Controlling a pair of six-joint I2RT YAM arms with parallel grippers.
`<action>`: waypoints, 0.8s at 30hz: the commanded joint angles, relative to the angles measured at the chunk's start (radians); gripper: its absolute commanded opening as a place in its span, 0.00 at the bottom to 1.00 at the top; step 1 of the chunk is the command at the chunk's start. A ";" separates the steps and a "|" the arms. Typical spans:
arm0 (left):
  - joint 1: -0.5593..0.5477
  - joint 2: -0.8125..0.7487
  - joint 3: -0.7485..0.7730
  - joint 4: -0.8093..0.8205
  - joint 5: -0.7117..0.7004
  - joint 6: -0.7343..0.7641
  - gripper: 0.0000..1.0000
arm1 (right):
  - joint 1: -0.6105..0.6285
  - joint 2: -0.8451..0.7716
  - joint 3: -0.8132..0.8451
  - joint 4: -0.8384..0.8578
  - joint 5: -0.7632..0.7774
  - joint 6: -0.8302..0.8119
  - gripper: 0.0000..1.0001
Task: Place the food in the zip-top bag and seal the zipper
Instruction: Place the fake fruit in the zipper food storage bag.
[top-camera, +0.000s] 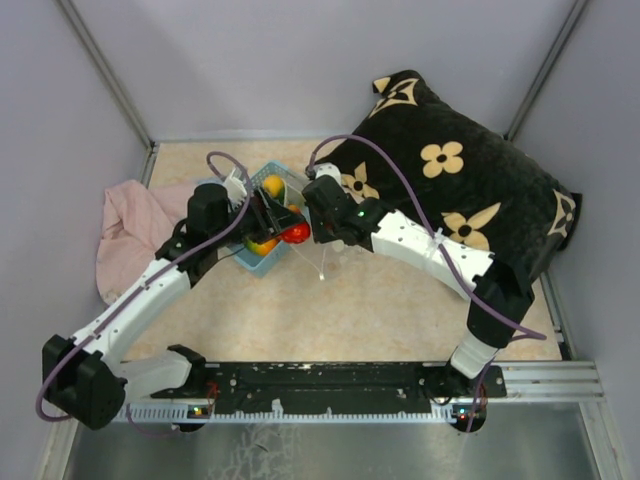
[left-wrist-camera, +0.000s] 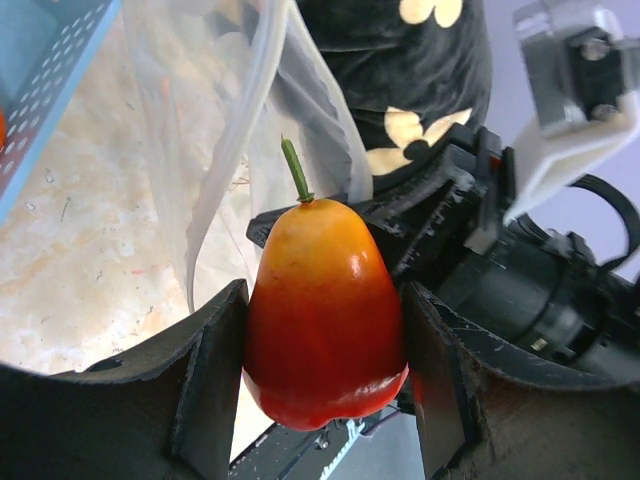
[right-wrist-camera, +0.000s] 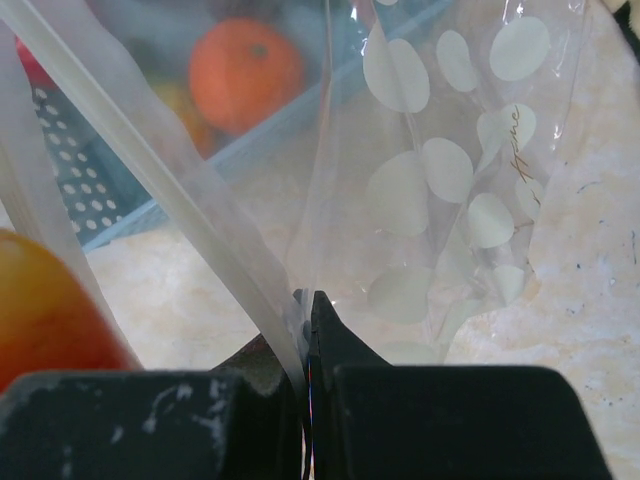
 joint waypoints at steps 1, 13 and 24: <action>-0.015 0.020 -0.001 0.001 -0.064 -0.022 0.30 | 0.000 -0.039 0.041 0.048 -0.040 0.015 0.00; -0.025 0.107 0.089 -0.203 -0.240 0.020 0.41 | 0.000 -0.082 0.031 0.065 -0.151 0.006 0.00; -0.064 0.113 0.179 -0.252 -0.243 0.044 0.75 | -0.001 -0.089 0.027 0.063 -0.150 0.006 0.00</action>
